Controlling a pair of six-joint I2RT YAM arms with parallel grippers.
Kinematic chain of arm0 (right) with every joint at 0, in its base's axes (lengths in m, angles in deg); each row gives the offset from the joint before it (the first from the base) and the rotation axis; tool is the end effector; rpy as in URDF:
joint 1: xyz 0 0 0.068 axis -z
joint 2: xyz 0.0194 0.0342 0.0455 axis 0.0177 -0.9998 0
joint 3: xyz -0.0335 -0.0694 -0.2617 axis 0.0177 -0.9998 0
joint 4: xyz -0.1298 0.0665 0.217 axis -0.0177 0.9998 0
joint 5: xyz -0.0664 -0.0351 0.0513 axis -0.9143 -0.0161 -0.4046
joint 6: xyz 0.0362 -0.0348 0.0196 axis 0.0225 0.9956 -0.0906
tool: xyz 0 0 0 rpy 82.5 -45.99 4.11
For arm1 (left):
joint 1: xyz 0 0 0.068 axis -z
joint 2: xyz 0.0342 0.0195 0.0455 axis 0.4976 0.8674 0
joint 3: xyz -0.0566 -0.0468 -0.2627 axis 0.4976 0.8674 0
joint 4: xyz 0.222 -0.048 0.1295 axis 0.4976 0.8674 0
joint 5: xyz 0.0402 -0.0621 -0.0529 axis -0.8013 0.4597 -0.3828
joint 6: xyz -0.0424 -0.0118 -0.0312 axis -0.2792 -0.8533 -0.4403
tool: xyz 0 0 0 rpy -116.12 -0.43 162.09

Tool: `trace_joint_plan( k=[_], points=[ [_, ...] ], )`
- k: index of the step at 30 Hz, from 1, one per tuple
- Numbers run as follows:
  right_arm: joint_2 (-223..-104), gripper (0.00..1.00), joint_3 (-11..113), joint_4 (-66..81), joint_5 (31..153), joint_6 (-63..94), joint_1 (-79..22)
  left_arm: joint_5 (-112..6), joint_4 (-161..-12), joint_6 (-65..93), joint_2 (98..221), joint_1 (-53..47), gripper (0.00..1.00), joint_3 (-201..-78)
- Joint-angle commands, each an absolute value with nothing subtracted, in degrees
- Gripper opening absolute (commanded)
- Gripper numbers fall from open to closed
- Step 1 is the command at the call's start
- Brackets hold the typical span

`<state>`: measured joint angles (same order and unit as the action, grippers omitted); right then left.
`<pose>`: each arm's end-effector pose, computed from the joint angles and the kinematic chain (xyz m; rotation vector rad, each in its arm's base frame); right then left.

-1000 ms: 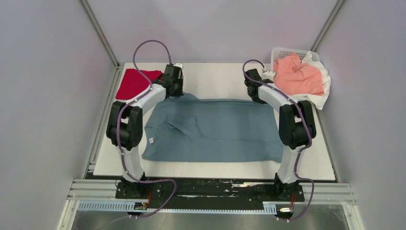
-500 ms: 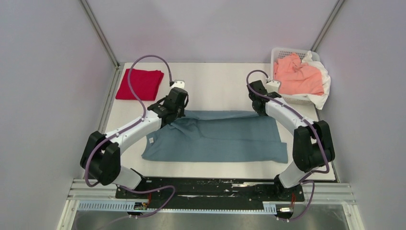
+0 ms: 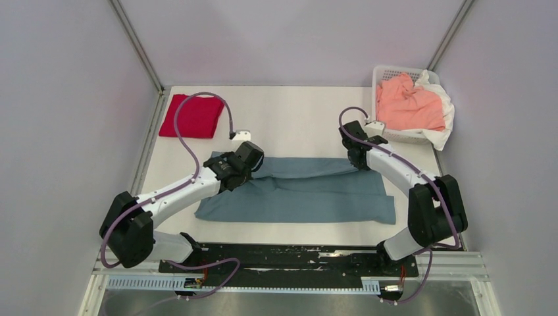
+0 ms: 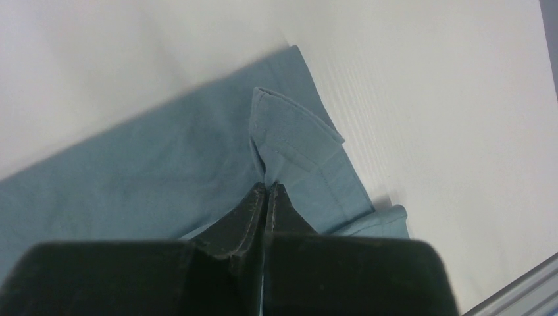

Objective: Fold and stack the t-shirts
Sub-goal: Fold the other side of the tshirt into a rectangle

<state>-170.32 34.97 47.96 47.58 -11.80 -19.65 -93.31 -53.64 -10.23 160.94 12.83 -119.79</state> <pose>0.2792 0.0824 0.2173 0.4389 2.4532 -0.5260 0.2089 -0.1668 0.2398 -0.0720 2.3406 0.0477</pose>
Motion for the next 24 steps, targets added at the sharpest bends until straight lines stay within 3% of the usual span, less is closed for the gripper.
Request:
trace_joint_plan(
  k=[1, 5, 7, 8, 12, 13, 14, 15, 16, 18, 24],
  points=[
    [-166.99, 0.00, 34.02, 51.07, 47.18, -14.71, -21.07, -96.09, -49.40, -15.62, 158.99, 13.38, 0.00, -118.69],
    [-166.32, 0.01, 31.28, 52.15, 48.17, -16.30, -21.83, -93.17, -50.67, -17.08, 158.17, 13.40, 0.04, -116.10],
    [-166.42, 0.05, 30.06, 53.02, 48.00, -17.53, -21.84, -90.10, -51.88, -17.14, 157.52, 13.46, 0.17, -114.80],
    [-166.34, 0.09, 29.33, 54.23, 47.90, -18.46, -21.89, -87.62, -52.22, -17.20, 157.21, 13.52, 0.28, -113.93],
    [-163.13, 0.22, 25.64, 62.41, 47.71, -23.54, -22.49, -78.23, -49.11, -19.23, 152.96, 14.60, 0.48, -109.83],
    [-161.18, 0.28, 24.38, 64.42, 47.93, -24.40, -22.66, -76.65, -48.67, -19.22, 149.50, 15.27, 0.51, -107.78],
    [-158.96, 0.38, 23.30, 65.99, 48.29, -25.03, -22.66, -73.51, -48.00, -18.65, 147.27, 16.70, 0.63, -106.86],
    [-156.15, 0.53, 22.40, 67.13, 49.68, -24.88, -22.63, -71.79, -47.77, -18.22, 142.58, 17.34, 0.71, -105.26],
    [-153.31, 0.70, 21.73, 67.23, 51.35, -23.88, -22.71, -69.11, -47.09, -18.01, 139.99, 17.92, 0.90, -104.76],
    [-147.87, 0.97, 21.33, 67.26, 53.98, -23.55, -22.59, -69.10, -46.59, -18.40, 132.56, 18.12, 0.99, -103.96],
    [-135.55, 1.00, 20.66, 55.15, 59.03, -18.73, -22.49, -77.21, -55.09, -15.78, 123.51, 18.14, 1.00, -104.54]
  ],
)
